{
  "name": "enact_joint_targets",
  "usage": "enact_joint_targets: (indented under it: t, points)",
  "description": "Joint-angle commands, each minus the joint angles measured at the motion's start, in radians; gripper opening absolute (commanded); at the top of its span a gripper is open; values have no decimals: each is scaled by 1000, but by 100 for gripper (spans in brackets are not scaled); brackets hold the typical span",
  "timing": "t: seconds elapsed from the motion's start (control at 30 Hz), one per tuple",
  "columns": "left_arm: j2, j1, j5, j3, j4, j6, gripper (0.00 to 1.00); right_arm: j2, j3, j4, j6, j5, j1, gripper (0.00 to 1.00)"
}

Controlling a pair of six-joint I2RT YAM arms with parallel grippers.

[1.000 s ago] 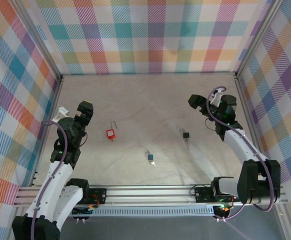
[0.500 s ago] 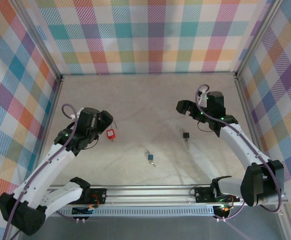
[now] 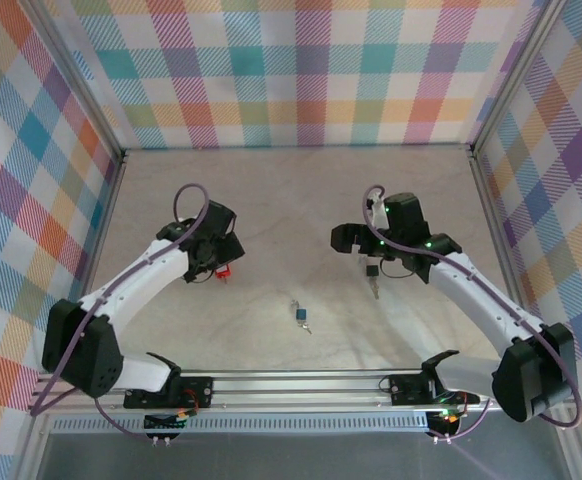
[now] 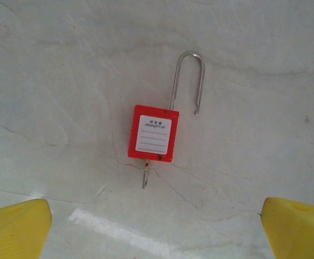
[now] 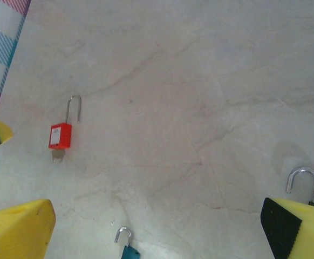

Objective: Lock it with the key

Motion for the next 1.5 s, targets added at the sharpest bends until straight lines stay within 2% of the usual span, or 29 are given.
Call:
enact_joint_targets:
  t: [0.0, 0.17, 0.27, 0.7, 1.17, 1.3, 1.47]
  points:
    - [30, 12, 56, 14, 6, 44, 100, -26, -15, -35, -22, 36, 35, 99]
    - [77, 27, 94, -15, 61, 55, 94, -31, -38, -40, -12, 42, 106, 99]
    - [97, 52, 140, -38, 103, 58, 83, -36, -41, -51, -13, 62, 146, 99]
    - [199, 63, 113, -66, 173, 48, 80, -39, -49, -47, 6, 113, 288, 99]
    - [231, 92, 107, -78, 239, 49, 76, 2, -55, -25, 40, 155, 380, 99]
    - [147, 112, 110, -90, 214, 54, 81, 75, -12, -6, 71, 173, 432, 99]
    - [-41, 120, 27, -84, 89, 61, 87, 262, 133, -5, 108, 207, 520, 99]
